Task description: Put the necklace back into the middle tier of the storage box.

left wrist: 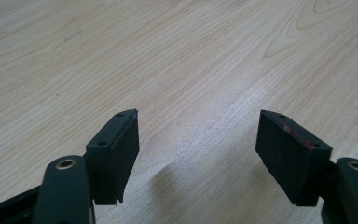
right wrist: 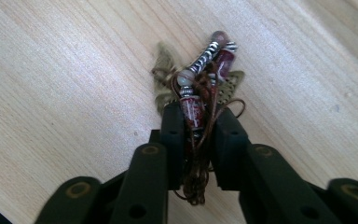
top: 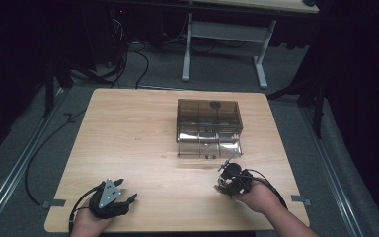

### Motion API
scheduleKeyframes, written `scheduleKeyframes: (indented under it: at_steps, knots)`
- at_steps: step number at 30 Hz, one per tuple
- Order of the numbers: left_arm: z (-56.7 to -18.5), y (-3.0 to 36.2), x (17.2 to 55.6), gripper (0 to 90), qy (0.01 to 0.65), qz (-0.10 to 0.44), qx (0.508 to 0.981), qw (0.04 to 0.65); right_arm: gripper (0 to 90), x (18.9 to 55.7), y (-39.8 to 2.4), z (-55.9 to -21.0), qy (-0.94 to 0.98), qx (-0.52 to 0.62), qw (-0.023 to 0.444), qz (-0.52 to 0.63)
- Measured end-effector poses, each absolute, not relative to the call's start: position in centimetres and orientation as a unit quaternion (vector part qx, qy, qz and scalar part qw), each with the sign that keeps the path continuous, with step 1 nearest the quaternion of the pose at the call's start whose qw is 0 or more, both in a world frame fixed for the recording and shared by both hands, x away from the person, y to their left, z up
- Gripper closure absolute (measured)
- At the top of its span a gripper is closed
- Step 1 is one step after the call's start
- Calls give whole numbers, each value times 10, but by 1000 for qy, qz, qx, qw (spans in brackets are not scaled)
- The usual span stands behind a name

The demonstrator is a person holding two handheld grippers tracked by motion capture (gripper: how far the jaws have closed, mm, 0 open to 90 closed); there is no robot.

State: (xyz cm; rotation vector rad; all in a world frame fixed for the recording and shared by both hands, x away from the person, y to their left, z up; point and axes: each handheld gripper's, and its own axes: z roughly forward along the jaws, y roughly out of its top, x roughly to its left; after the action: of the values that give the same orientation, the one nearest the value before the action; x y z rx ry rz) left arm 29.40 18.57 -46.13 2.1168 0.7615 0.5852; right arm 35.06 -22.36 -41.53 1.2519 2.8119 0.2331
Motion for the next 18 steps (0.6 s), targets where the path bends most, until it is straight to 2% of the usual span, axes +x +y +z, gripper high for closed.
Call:
scheduleKeyframes:
  at_steps: [18]
  knots:
    - [-461, 186, 294, 306, 300, 231, 836, 397, 799, 348, -226, -406, 910, 405, 24, 87]
